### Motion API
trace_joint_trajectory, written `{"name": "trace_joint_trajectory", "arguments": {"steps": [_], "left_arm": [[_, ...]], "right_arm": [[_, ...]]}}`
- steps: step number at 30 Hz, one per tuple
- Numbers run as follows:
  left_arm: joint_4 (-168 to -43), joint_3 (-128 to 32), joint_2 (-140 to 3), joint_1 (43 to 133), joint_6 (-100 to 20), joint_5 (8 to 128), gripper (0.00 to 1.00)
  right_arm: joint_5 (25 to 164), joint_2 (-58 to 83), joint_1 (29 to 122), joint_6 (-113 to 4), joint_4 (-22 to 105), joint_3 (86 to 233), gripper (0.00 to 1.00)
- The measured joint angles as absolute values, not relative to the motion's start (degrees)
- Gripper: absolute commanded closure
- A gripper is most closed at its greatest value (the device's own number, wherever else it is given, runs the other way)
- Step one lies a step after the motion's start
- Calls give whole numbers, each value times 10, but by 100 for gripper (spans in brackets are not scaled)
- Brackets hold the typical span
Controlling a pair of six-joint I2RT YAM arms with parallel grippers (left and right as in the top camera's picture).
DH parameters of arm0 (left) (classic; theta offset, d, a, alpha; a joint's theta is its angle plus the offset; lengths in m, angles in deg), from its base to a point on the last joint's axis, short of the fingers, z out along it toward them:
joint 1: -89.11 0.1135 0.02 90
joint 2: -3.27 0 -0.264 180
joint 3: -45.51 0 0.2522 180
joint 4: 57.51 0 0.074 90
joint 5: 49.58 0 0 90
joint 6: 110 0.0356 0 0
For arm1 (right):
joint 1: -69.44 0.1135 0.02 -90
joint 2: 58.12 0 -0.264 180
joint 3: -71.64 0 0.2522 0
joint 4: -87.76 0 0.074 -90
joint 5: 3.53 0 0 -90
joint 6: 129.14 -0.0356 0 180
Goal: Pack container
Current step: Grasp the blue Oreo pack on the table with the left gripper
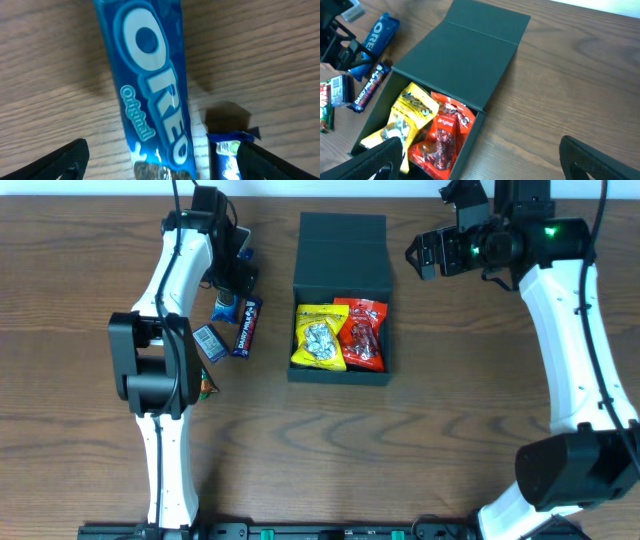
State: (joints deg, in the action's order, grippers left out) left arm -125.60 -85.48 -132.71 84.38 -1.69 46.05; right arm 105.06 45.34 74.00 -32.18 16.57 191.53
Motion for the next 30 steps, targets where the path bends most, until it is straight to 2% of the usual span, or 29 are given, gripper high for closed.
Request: {"name": "trace_joint_trajectory", "arguments": {"steps": [1,5,10,15,30], "left_arm": [[-1255,-855,-1332,844,-17,461,0],[-1248,-855,-1347,844,-18,461,21],[-1243,-855,-1350,844,-15,461,28],[-1242,-855,-1351,844,-16,461,48],[-1242,-855,-1351,844,-39,457,60]], "right_arm": [[1051,453,740,-322,166,1915,1],[1051,453,740,-322,164,1915,1],[1051,453,740,-322,164,1915,1],[1051,453,740,-322,164,1915,1],[1051,453,740,-322,164,1915,2]]}}
